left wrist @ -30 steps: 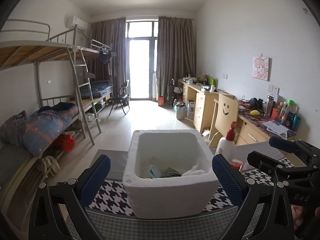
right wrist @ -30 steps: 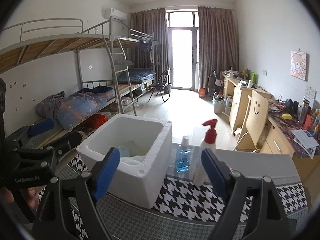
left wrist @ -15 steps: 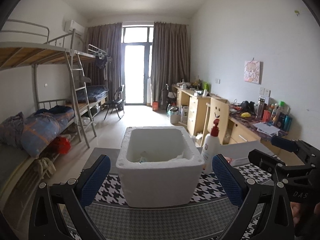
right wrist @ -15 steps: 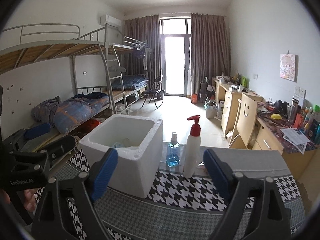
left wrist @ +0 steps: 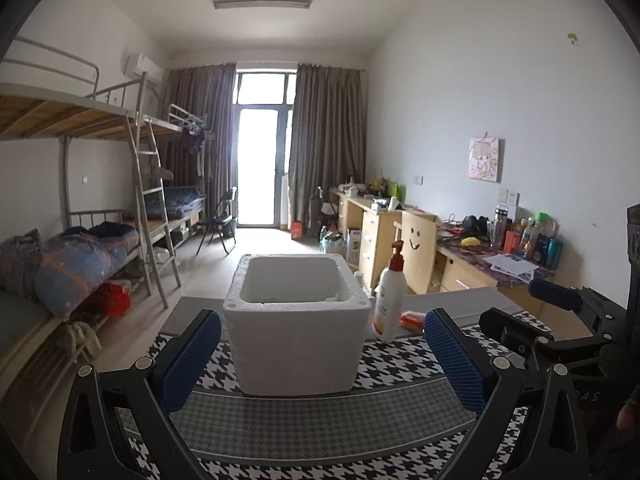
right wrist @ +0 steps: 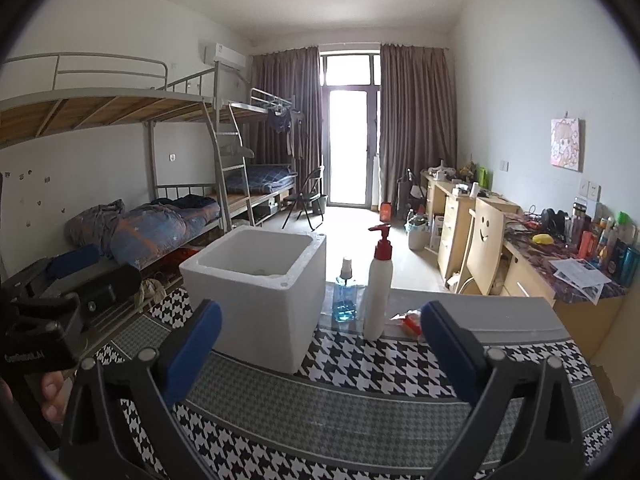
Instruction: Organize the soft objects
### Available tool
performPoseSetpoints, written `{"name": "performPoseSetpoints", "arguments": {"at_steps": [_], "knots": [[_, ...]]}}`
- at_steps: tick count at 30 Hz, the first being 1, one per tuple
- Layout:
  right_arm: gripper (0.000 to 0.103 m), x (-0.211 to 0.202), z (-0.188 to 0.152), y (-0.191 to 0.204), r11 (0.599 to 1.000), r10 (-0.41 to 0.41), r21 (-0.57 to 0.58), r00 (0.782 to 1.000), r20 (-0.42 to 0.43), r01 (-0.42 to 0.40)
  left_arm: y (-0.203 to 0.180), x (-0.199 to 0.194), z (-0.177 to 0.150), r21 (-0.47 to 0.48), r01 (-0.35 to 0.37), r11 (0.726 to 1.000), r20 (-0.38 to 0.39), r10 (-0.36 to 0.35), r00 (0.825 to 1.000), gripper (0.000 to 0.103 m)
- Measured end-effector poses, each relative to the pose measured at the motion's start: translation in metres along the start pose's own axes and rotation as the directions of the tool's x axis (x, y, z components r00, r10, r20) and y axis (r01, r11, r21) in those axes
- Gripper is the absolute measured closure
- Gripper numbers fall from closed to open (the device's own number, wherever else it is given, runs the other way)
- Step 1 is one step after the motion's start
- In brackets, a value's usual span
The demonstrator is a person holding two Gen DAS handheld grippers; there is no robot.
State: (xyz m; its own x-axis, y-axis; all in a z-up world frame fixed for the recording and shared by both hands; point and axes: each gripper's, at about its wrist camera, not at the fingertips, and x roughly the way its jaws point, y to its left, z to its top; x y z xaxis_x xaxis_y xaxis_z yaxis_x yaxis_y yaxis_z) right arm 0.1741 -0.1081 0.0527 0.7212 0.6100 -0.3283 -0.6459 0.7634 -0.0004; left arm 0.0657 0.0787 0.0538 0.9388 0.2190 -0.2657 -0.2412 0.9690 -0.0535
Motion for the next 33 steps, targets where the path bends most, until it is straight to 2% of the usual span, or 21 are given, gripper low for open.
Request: {"name": "performPoseSetpoints", "arguments": {"at_steps": [17,24,33], "knots": [[0.002,-0.035,-0.028,0.004,1.000,-0.028,-0.001,0.997,0.070,0.028,-0.006,-0.025,-0.025,0.019,0.026,0.999,0.078,-0.027,0.997,0.001],[0.002,-0.035,-0.042,0.002,0.999,-0.034,0.004,0.998,0.056,0.034,-0.007,-0.029,-0.034,0.032,0.027,0.999,0.082,-0.029,0.996,0.001],[0.002,-0.042,-0.054,-0.003,0.997,-0.079,0.032,0.994,0.073,0.077,-0.008,-0.029,-0.043,0.029,0.017,0.999,0.070,-0.019,0.997,0.001]]}}
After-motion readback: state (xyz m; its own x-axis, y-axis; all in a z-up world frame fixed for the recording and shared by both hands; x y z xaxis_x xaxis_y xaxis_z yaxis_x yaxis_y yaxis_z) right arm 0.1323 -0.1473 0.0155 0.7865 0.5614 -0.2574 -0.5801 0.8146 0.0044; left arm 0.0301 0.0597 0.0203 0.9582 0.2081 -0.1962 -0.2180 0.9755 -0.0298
